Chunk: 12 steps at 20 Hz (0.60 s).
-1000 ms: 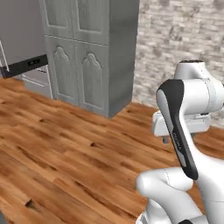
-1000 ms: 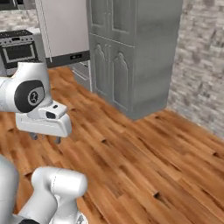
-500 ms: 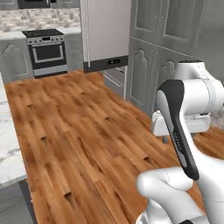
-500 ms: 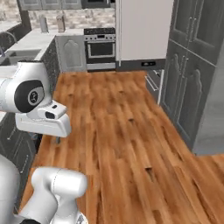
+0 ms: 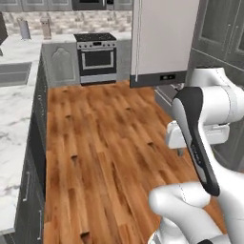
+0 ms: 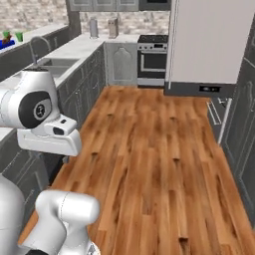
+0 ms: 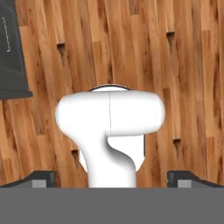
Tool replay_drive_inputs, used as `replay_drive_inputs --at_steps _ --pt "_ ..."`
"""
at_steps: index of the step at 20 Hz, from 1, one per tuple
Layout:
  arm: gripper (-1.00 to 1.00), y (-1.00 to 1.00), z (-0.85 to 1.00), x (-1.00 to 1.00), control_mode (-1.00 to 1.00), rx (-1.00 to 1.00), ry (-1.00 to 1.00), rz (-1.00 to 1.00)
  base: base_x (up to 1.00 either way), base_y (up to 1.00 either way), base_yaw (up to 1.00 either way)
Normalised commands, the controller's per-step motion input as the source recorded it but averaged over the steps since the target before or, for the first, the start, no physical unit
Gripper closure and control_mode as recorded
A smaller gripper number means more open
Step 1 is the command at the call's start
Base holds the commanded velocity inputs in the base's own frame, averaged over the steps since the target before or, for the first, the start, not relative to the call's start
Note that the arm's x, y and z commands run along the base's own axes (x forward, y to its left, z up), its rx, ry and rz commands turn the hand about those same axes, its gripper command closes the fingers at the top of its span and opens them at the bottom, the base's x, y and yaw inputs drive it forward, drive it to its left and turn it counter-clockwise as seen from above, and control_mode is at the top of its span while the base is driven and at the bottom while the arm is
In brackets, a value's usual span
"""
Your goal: Gather the lime and eggplant from the fridge and place them on a tray on the dining counter. Then gather the chicken drumsticks from the fridge and place them on the other tray.
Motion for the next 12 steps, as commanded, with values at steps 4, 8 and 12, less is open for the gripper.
replay_drive_inputs --at_steps 4,8,12 --pt "-1.0 0.0 0.0 0.0 1.0 0.0 0.0 0.0 1.0 -0.07 0.22" --pt "-1.0 0.0 0.0 0.0 1.0 0.0 0.0 0.0 1.0 0.0 0.19" --pt "-1.0 0.0 0.0 0.0 1.0 0.0 0.0 0.0 1.0 0.0 0.17"
